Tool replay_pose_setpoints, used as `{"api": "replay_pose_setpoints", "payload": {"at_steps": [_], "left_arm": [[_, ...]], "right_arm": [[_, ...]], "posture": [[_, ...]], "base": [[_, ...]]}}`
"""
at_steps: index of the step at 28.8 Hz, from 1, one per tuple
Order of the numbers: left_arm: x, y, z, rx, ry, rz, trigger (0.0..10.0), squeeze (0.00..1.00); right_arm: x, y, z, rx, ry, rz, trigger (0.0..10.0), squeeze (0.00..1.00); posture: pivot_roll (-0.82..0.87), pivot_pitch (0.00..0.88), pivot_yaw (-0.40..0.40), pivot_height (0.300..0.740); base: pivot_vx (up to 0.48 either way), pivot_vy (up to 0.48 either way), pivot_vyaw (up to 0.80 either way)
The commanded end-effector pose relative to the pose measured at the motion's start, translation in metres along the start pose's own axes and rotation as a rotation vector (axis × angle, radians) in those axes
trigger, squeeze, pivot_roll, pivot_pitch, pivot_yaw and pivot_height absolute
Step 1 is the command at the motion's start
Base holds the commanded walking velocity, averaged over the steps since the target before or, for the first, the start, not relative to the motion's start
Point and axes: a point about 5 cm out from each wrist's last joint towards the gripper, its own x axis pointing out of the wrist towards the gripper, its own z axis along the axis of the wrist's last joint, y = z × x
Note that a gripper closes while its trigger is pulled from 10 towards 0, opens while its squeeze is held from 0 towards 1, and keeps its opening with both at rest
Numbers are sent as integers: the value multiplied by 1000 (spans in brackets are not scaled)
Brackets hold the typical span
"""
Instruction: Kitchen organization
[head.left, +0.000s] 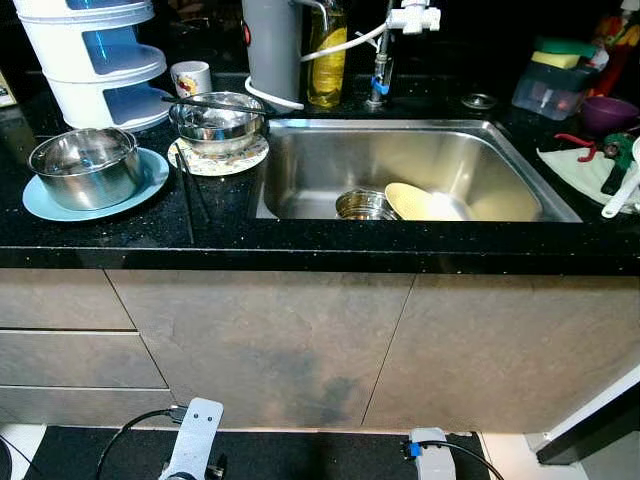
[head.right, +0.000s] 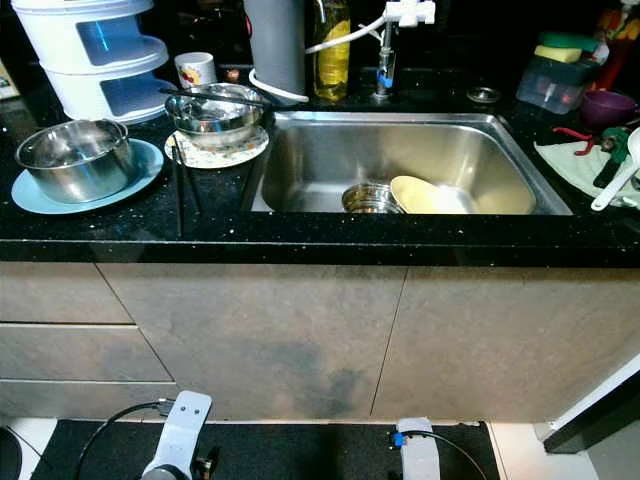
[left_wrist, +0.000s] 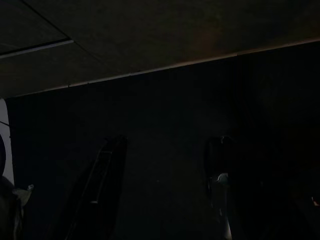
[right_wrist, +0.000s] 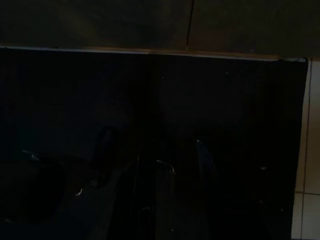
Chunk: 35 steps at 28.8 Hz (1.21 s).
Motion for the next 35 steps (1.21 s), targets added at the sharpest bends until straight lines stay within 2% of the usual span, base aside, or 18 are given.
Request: {"api": "replay_pose_setpoints", "payload": {"at_steps": [1, 7, 13, 16, 17, 18, 19, 21, 22, 24, 25, 27, 28, 31, 32, 34, 35], "left_arm": [[-2, -1, -8, 4, 24, -7, 10000, 0], [-3, 3, -9, -50, 1, 25, 10000, 0], [-4, 5, -6, -4, -48, 38, 10000, 0], [-6, 5, -4, 30, -76, 10, 10000, 0], [-9, 4, 4, 51, -135, -39, 10000, 0], [-22, 1, 28, 29, -308, -163, 10000, 0], [-22, 1, 28, 29, -308, -163, 10000, 0], [-43, -5, 55, -74, -448, -361, 10000, 0], [-43, -5, 55, -74, -448, -361, 10000, 0], [-67, -5, 85, -125, -559, -553, 10000, 0], [-67, -5, 85, -125, -559, -553, 10000, 0], [-90, 2, 122, -118, -666, -679, 10000, 0], [-90, 2, 122, -118, -666, -679, 10000, 0], [-115, 15, 172, -77, -826, -721, 10000, 0], [-115, 15, 172, -77, -826, -721, 10000, 0], [-127, 19, 193, -79, -895, -739, 10000, 0], [-135, 23, 210, -93, -958, -730, 10000, 0]], "right_arm": [[-2, -1, -7, -5, 19, -2, 10000, 0], [-2, 1, -7, -26, 14, 12, 10000, 0], [-1, 4, -4, -89, -3, 45, 10000, 0], [-1, 8, 2, -123, -37, 86, 10000, 0], [-1, 13, 12, -94, -91, 168, 10000, 0], [-8, 25, 39, -3, -208, 393, 10000, 0], [-8, 25, 39, -3, -208, 393, 10000, 0], [-28, 34, 69, 62, -325, 629, 10000, 0], [-28, 34, 69, 62, -325, 629, 10000, 0], [-54, 36, 105, 121, -441, 829, 10000, 0], [-54, 36, 105, 121, -441, 829, 10000, 0], [-78, 32, 139, 128, -537, 980, 10000, 0], [-78, 32, 139, 128, -537, 980, 10000, 0], [-105, 24, 185, 158, -692, 1088, 10000, 0], [-105, 24, 185, 158, -692, 1088, 10000, 0], [-120, 21, 204, 179, -769, 1144, 10000, 0], [-131, 21, 218, 185, -829, 1178, 10000, 0]], "posture": [[-54, 148, -31, 740], [-55, 141, -34, 740], [-58, 133, -39, 740], [-59, 125, -37, 740], [-60, 123, -33, 740], [-60, 121, -33, 740], [-60, 121, -33, 740], [-57, 117, -40, 740], [-57, 117, -40, 740], [-52, 112, -44, 740], [-52, 112, -44, 740], [-45, 103, -54, 740], [-45, 103, -54, 740], [-39, 97, -63, 740], [-39, 97, -63, 740], [-39, 97, -63, 740], [-38, 94, -66, 740]], "base": [[0, -480, 0], [0, -80, 0], [0, 0, 0], [0, 0, 0], [0, 0, 0], [0, 0, 0], [0, 0, 0], [0, 0, 0], [0, 0, 0], [0, 0, 0], [0, 0, 0], [0, 0, 0], [0, 0, 0], [0, 0, 0], [0, 0, 0], [0, 0, 0], [0, 0, 0]]}}
